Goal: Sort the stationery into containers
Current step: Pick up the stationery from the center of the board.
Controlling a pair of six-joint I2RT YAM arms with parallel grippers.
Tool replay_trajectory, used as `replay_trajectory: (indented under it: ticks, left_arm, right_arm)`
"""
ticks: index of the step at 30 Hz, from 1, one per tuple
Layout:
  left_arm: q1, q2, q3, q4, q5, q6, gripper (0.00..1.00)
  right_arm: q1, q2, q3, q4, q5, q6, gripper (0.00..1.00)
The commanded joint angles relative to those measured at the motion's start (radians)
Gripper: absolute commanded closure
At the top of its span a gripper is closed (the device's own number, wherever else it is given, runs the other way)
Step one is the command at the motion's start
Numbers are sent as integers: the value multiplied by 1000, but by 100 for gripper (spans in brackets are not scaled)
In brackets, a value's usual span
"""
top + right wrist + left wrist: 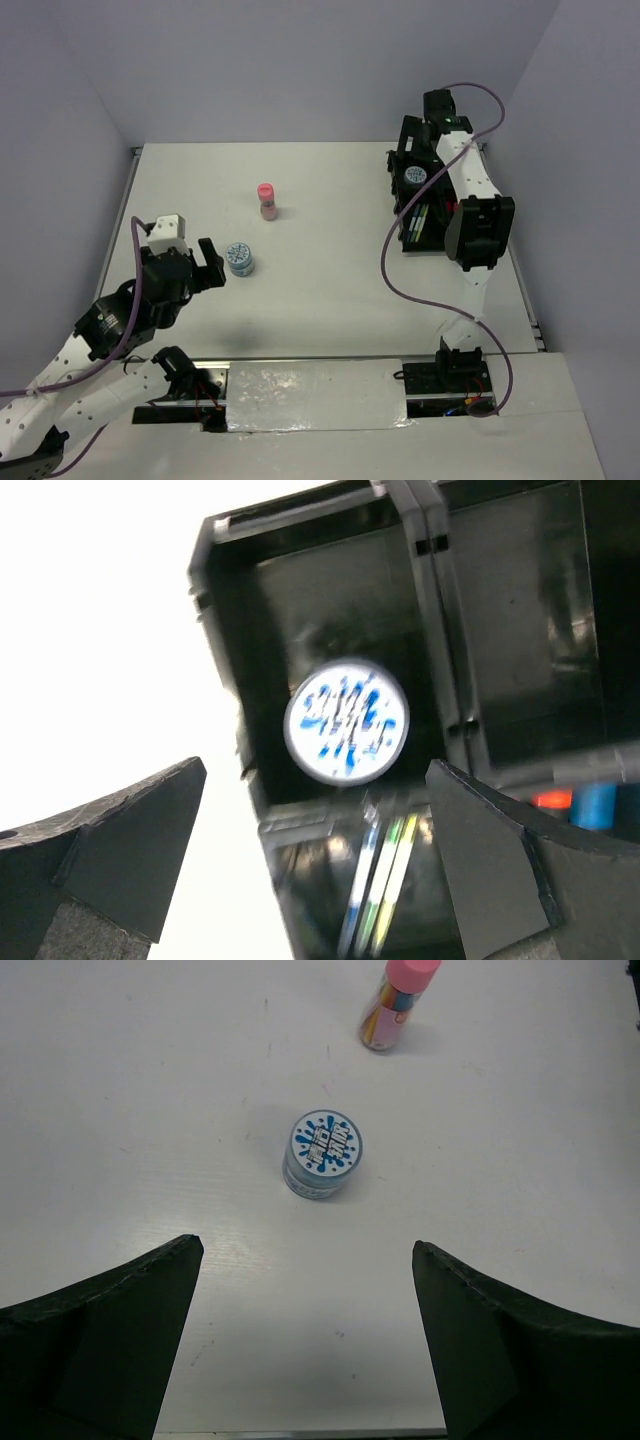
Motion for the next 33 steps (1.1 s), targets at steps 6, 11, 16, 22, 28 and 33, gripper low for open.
replay_trajectory:
  ticks: [6,11,16,22,28,33]
  left_arm:
    - [312,82,36,-77,-146,-90,1]
    - [629,117,36,-44,-62,-71,1]
    - [658,91,30,-57,-79,-79,1]
    - [657,88,7,22,33,-6,1]
    - [648,117,4,42,76,27,1]
    - [645,106,1,46,79,31,1]
  right_arm:
    - [405,-372,-455,299,-125,5,0]
    - [704,-310,-507,444,-67,39,0]
    - [918,-150,-352,438,14,-4,0]
    - [975,51,-131,342,68,-41,0]
    - [975,122,-82,320,47,-42,2]
    - [976,126,-85,311,-24,-36,8]
